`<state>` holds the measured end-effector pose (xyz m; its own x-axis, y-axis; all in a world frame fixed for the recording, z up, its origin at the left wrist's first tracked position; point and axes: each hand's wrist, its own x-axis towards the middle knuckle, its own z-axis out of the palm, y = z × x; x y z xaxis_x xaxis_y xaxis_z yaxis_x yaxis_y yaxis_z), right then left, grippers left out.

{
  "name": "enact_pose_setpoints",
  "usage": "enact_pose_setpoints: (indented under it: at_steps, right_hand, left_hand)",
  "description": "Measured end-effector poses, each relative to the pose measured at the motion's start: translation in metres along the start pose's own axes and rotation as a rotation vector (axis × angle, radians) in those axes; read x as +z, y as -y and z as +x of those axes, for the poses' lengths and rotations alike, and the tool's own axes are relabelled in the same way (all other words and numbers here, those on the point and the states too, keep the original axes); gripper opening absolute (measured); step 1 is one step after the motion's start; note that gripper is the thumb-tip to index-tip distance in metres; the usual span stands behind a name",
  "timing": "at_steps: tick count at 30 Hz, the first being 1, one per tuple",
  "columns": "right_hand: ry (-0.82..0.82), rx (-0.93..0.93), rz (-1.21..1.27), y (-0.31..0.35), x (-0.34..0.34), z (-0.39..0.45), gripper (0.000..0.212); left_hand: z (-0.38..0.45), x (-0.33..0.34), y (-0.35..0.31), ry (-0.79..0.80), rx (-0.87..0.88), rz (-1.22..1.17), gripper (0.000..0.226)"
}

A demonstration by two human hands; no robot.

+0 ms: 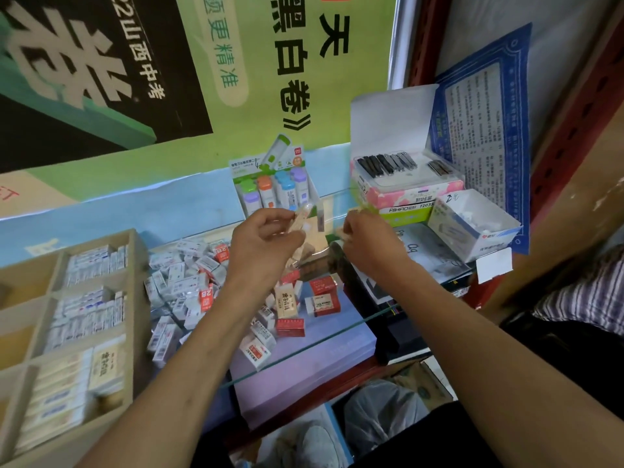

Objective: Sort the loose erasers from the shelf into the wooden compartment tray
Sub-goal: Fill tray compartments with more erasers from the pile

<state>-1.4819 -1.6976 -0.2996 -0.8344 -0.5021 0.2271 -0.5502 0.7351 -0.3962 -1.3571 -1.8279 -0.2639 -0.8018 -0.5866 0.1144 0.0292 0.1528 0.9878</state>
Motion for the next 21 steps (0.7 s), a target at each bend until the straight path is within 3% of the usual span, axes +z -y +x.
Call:
enact_pose_setpoints:
  at_steps: [3, 6, 13, 21]
  right_hand:
    - [-0.097, 0.046, 0.294, 0.01, -0.013, -0.016, 0.028]
    - [-0.089, 0.018, 0.528, 0.025, -0.026, -0.044, 0.025]
    - [0.075, -0.05, 0.723, 0.064, -0.033, -0.08, 0.018]
    - [0.252, -0.188, 0.779, 0.138, -0.027, -0.097, 0.021]
  left_hand:
    - [-0.002, -0.012, -0.006, 0.029, -0.129, -0.144, 0.024]
    - [-0.01, -0.028, -0.012, 0.099, -0.158, -0.205, 0.021]
    - [-0.059, -0.072, -0.017, -0.032, 0.037, 0.011, 0.027]
    - [-0.101, -0.129, -0.011, -0.242, 0.184, 0.042, 0.035]
